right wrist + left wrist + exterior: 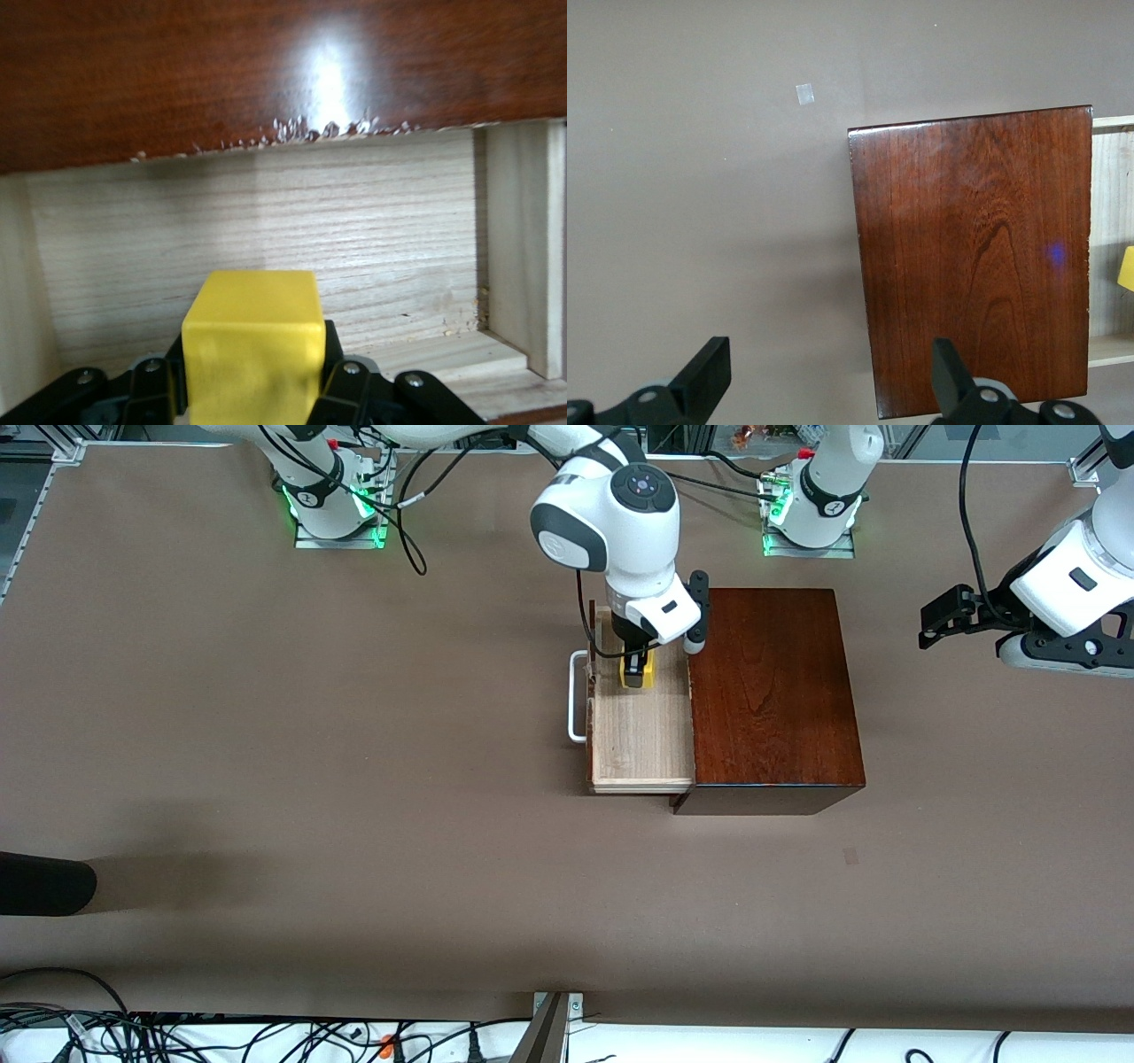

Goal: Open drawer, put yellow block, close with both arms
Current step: 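Carry the yellow block over the open drawer with the right gripper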

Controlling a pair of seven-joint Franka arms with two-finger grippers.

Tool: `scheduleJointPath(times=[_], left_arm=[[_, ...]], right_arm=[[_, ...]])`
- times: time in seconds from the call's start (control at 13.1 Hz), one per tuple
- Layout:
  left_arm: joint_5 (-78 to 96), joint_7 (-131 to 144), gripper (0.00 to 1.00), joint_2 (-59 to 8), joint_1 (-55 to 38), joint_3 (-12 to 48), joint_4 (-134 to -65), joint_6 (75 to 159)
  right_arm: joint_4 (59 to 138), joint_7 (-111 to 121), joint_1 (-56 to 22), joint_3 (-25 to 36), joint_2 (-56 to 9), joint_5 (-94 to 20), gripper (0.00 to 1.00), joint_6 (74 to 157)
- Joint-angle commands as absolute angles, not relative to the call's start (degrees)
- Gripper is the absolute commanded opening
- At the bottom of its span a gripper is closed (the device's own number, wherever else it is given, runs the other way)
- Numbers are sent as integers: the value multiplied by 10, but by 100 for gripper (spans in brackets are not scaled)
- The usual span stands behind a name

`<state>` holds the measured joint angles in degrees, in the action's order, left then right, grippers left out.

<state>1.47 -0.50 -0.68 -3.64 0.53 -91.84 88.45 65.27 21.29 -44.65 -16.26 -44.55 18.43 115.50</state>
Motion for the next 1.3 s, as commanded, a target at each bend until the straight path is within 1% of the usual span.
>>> scheduleJointPath(times=[0.0, 0.23, 0.53, 0.76, 0.84, 0.92, 1.22], left_arm=[[0, -8, 100, -9, -38, 6, -905, 872], [-1, -9, 100, -9, -39, 7, -893, 872], [-1, -9, 100, -10, -42, 7, -884, 874], [-1, -9, 100, -9, -44, 9, -879, 875], [-1, -10, 100, -11, -45, 8, -870, 875], [0, -10, 100, -13, -44, 8, -868, 875], [-1, -9, 100, -17, -45, 7, -864, 876]], right_arm=[[639, 227, -455, -159, -463, 212, 13, 1140], [647, 235, -461, -159, -477, 223, 13, 1137], [662, 239, -460, -159, -478, 229, 13, 1137], [665, 240, -460, -159, -479, 229, 18, 1141], [665, 239, -461, -159, -479, 229, 30, 1142], [665, 238, -460, -159, -479, 229, 99, 1143], [650, 232, -460, -162, -469, 222, 100, 1136]])
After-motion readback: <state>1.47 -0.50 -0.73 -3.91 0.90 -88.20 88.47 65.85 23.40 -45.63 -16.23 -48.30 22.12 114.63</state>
